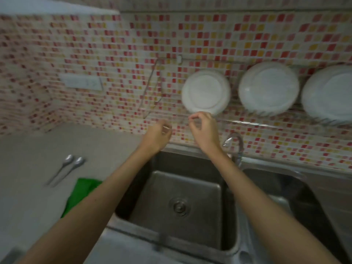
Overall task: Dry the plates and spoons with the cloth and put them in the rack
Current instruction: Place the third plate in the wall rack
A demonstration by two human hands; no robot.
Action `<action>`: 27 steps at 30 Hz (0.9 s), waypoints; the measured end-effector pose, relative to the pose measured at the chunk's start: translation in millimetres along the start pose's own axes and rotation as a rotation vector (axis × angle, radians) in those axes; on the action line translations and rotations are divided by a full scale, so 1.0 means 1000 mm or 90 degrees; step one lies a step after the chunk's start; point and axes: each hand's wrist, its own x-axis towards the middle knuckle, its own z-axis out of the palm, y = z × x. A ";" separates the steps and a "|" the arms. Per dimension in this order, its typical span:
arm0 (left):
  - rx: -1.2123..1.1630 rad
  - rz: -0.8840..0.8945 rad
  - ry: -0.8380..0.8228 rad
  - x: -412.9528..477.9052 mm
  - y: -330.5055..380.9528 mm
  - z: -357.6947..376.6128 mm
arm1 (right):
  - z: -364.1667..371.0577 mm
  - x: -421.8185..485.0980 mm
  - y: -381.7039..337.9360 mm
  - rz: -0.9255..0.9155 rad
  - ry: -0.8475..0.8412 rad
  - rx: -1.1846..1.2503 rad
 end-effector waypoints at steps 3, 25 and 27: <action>0.015 -0.064 -0.034 -0.022 -0.072 -0.036 | 0.067 -0.028 -0.029 0.050 -0.064 0.020; 0.231 -0.361 -0.088 0.023 -0.451 -0.163 | 0.439 -0.169 -0.081 0.207 -0.376 -0.302; 0.244 -0.352 -0.115 0.036 -0.465 -0.163 | 0.443 -0.175 -0.078 0.182 -0.358 -0.366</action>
